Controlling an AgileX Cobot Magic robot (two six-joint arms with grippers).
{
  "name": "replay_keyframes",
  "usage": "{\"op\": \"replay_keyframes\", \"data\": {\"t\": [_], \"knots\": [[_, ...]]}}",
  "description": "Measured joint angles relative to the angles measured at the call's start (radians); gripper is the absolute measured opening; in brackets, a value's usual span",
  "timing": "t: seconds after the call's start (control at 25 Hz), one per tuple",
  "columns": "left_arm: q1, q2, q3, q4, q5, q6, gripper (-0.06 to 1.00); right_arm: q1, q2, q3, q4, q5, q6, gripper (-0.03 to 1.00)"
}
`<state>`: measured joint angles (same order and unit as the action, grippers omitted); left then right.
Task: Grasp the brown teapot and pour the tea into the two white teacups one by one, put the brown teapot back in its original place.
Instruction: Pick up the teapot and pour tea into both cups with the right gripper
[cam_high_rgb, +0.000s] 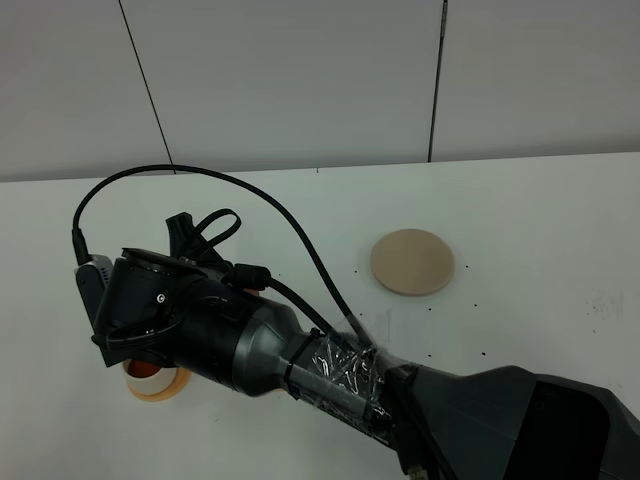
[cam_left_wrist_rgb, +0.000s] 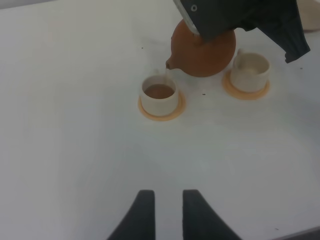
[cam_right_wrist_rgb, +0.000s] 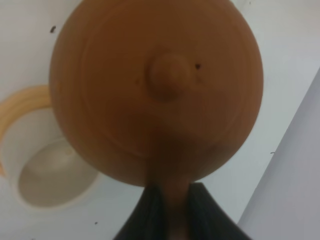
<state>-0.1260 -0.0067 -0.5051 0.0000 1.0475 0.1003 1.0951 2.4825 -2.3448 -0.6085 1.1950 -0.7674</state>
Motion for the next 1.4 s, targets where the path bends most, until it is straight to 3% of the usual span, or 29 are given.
{"op": "replay_keyframes", "data": {"t": [1.4], "knots": [[0.000, 0.000, 0.000, 0.000, 0.000, 0.000, 0.21, 0.007, 0.000, 0.000, -0.018, -0.001, 0.002, 0.10]]}}
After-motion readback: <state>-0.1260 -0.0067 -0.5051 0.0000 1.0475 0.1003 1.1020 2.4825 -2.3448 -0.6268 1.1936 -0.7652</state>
